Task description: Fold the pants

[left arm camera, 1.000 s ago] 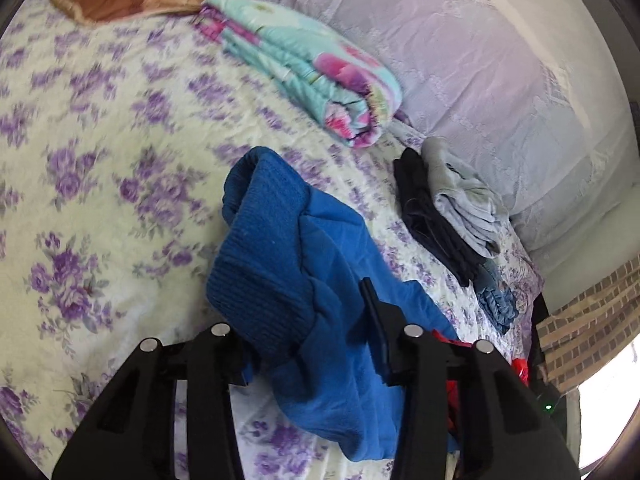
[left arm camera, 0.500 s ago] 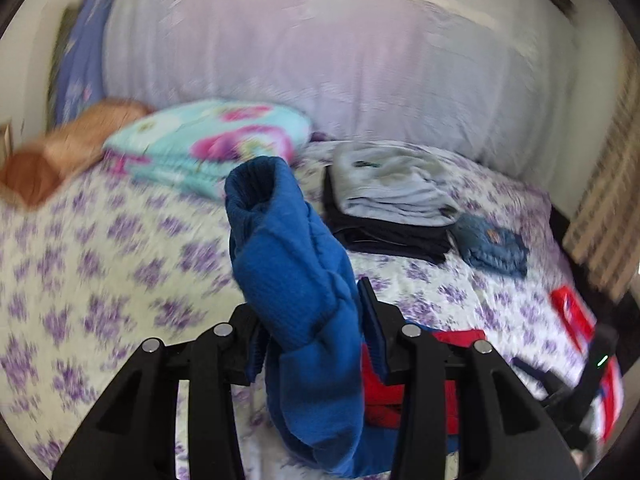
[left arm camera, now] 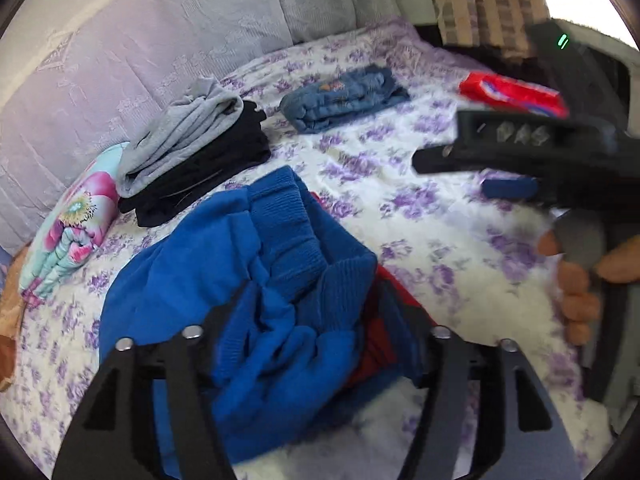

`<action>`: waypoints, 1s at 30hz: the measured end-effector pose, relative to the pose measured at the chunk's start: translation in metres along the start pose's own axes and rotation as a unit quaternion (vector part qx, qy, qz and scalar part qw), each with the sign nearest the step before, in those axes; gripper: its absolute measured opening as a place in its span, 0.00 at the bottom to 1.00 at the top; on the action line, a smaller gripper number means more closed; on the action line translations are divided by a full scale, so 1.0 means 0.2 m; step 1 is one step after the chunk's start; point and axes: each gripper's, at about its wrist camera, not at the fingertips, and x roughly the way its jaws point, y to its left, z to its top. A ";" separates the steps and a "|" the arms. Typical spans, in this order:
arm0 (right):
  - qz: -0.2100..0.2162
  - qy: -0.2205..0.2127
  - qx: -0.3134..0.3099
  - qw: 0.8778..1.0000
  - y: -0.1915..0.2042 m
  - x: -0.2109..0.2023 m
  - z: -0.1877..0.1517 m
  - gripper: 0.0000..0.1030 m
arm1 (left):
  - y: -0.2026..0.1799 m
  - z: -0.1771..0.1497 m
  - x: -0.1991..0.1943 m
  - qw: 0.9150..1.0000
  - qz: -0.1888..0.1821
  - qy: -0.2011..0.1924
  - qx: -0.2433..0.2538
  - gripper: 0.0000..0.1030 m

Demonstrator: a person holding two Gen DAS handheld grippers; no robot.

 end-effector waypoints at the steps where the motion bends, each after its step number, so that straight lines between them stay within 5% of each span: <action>1: 0.001 -0.001 -0.005 1.000 0.01 -0.01 -0.01 0.96 | 0.05 0.00 -0.05 1.000 -0.022 -0.010 -0.016 0.78; 6: -0.005 -0.003 -0.018 1.000 0.03 -0.01 -0.01 0.96 | 0.28 0.03 -0.22 0.992 -0.037 -0.051 -0.113 0.86; 11: -0.020 -0.006 -0.036 0.999 0.06 0.00 -0.03 0.96 | 0.59 0.07 -0.08 0.972 0.003 0.010 -0.236 0.86; 14: -0.019 -0.008 -0.040 0.999 0.07 0.00 -0.03 0.96 | 0.51 0.01 0.12 0.976 -0.013 0.089 -0.200 0.86; 15: -0.016 -0.011 -0.040 0.999 0.07 0.00 -0.03 0.96 | 0.45 -0.01 0.15 0.981 0.012 0.095 -0.168 0.87; 16: -0.015 -0.013 -0.040 0.999 0.07 -0.01 -0.03 0.96 | 0.38 -0.05 0.15 0.987 0.045 0.079 -0.135 0.87; 19: -0.011 -0.040 -0.048 0.998 0.15 -0.05 -0.02 0.96 | 0.29 -0.09 0.10 0.991 0.064 0.048 -0.109 0.86; 22: 0.018 -0.046 -0.129 0.990 0.41 -0.09 0.01 0.96 | 0.41 -0.09 0.03 0.986 0.024 0.027 -0.161 0.85; 24: 0.001 -0.041 -0.205 0.978 0.62 -0.03 0.01 0.96 | 0.47 -0.10 -0.04 0.979 0.010 0.008 -0.203 0.85; 27: -0.035 -0.022 -0.258 0.965 0.77 0.11 0.00 0.96 | 0.48 -0.12 -0.11 0.979 0.026 -0.010 -0.201 0.86; 30: -0.081 0.017 -0.269 0.960 0.71 0.31 -0.04 0.96 | 0.45 -0.16 -0.04 0.984 0.034 0.033 -0.174 0.89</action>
